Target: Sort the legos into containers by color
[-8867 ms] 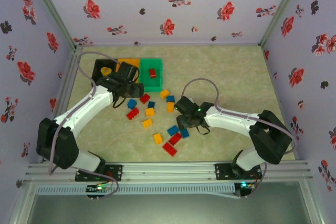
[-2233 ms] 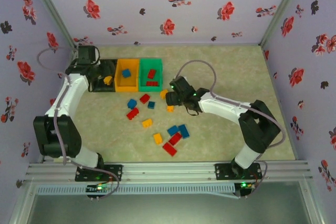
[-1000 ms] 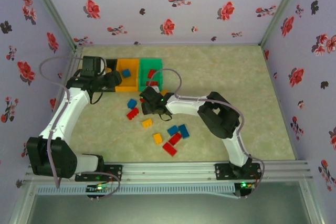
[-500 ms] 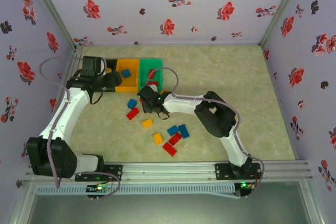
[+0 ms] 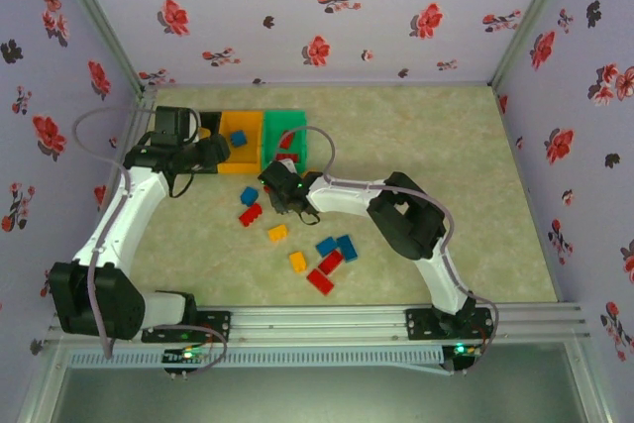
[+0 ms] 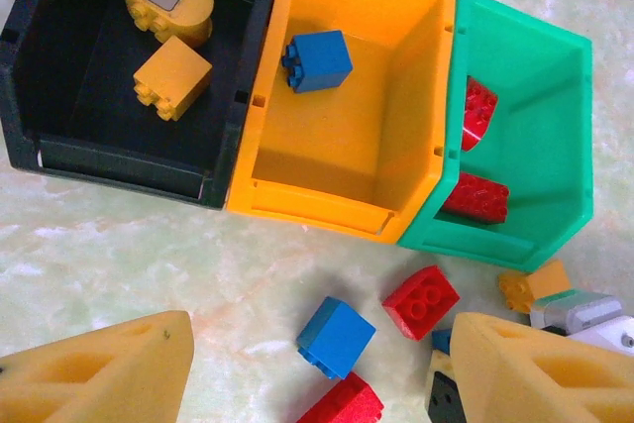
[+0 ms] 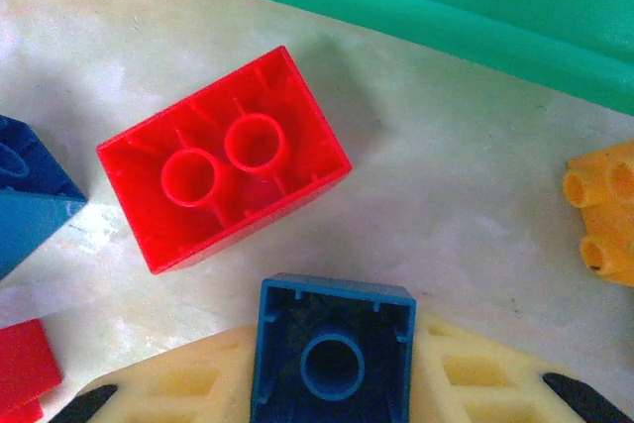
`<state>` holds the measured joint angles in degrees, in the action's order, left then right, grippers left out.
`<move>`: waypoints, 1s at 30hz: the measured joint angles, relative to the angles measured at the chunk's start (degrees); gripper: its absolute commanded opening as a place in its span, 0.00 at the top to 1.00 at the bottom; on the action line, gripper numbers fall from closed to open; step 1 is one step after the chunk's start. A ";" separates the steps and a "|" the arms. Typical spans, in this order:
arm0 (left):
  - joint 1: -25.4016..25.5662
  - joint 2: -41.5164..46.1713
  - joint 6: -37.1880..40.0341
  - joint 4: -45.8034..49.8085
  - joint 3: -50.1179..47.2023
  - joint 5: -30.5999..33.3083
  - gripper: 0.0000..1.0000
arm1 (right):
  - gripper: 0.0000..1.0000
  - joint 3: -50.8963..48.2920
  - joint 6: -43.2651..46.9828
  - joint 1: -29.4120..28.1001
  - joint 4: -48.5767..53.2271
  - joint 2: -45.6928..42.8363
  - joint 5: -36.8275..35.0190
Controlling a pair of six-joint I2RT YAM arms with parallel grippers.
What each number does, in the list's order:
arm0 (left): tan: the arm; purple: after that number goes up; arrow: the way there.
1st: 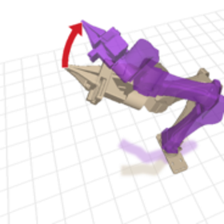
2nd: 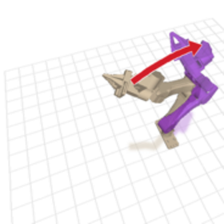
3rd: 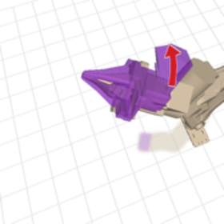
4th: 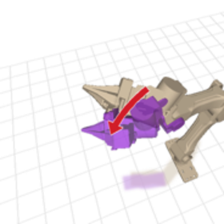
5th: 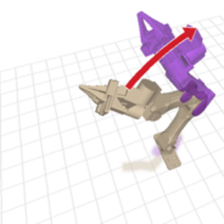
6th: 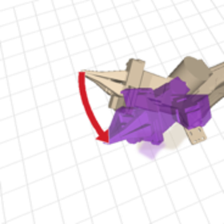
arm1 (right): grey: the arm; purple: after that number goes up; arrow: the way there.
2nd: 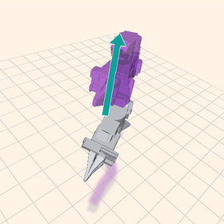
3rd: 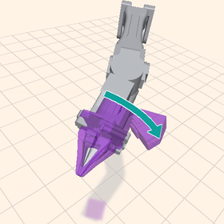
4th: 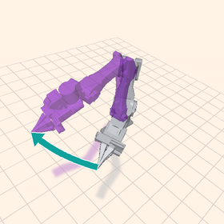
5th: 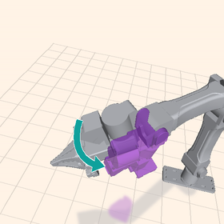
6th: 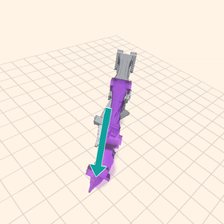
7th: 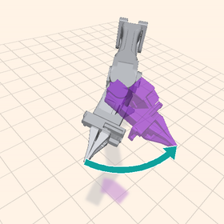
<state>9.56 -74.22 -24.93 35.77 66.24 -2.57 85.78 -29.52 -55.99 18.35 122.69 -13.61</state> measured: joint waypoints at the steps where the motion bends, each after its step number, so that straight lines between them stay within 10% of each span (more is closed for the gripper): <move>1: 0.04 0.07 0.00 0.02 0.02 0.00 0.30 | 0.66 -0.09 0.26 0.00 0.28 -0.26 -0.07; 18: 2.05 1.95 -0.02 0.59 0.02 0.87 0.29 | 0.67 1.75 5.57 0.26 1.53 -8.48 0.31; 30: 3.61 9.66 -1.77 2.99 -2.03 2.99 0.29 | 0.67 21.38 9.03 3.56 0.96 -2.58 5.95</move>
<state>13.17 -64.55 -26.70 38.76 64.20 0.43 107.15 -20.49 -52.42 19.31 120.11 -7.66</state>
